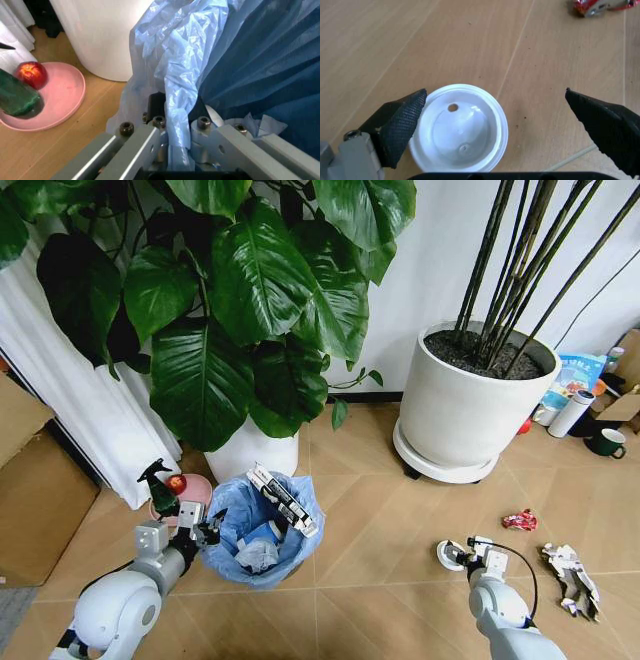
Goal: Pick up the trash bin and place the garbage on the floor into it.
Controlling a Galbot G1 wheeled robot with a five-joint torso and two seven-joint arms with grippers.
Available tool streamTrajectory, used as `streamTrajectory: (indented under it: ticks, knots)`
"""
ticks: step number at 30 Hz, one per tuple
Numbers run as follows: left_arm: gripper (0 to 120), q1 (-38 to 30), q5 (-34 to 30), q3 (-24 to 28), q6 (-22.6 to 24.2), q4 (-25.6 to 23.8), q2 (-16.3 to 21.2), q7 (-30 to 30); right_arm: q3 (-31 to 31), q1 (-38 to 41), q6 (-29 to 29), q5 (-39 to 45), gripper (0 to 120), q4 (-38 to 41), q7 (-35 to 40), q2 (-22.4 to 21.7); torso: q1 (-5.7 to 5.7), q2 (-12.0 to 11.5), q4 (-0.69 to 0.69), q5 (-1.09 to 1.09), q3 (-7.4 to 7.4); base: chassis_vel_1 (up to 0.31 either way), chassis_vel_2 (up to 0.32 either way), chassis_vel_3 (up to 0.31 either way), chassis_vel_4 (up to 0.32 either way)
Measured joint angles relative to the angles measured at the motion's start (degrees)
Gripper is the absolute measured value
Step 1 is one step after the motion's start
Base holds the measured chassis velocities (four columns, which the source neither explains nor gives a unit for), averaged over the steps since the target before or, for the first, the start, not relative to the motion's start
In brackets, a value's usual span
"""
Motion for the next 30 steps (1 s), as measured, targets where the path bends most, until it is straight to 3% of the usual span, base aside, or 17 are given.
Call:
streamTrajectory:
  ticks: [30]
  knots:
    - [0, -0.28, -0.28, 0.03, 0.00, 0.28, 0.65, 0.30, 1.77, 3.57, 2.72, -1.72, 100, -8.55, -0.58, 3.62, 0.00, 0.00, -0.01, 0.01, 0.00, 0.000, 0.000, 0.000, 0.000]
